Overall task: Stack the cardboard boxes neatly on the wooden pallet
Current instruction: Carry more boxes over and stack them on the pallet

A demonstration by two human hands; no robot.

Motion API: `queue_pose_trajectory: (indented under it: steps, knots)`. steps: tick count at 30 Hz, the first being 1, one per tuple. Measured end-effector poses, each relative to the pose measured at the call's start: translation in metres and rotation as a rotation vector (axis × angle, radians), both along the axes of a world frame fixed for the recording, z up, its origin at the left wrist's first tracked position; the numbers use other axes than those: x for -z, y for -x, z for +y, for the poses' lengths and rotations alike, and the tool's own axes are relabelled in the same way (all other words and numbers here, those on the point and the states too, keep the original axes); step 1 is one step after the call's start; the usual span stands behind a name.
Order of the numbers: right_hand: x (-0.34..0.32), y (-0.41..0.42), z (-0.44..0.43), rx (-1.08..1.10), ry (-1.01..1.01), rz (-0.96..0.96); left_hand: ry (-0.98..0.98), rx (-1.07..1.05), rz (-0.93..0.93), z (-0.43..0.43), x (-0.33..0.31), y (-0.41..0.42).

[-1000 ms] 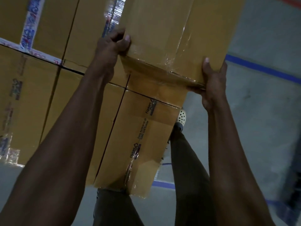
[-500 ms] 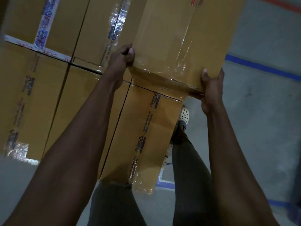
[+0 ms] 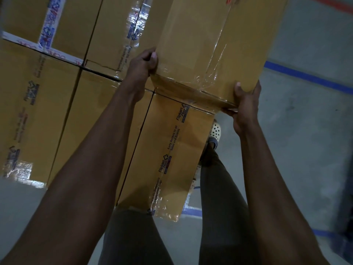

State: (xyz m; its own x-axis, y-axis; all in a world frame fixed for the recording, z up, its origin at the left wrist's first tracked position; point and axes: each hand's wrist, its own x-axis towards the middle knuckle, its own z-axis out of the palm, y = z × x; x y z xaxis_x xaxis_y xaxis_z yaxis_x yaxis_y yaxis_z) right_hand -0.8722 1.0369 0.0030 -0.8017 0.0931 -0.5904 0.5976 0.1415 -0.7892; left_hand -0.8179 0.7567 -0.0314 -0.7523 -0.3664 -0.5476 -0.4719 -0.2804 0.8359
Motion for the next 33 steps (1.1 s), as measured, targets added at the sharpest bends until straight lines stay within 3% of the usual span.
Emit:
queue_pose_trajectory:
  steps: [7, 16, 33]
  knots:
    - [0.000, -0.005, 0.001, 0.012, -0.004, -0.009, 0.004, -0.022, -0.014, 0.001, 0.009, -0.003]
    - [-0.003, -0.007, 0.010, -0.043, -0.077, -0.038, 0.145, -0.112, -0.135, 0.027, 0.000, -0.016]
    - [0.001, -0.001, 0.013, -0.049, -0.105, -0.022, 0.173, -0.114, -0.071, 0.040, 0.001, -0.029]
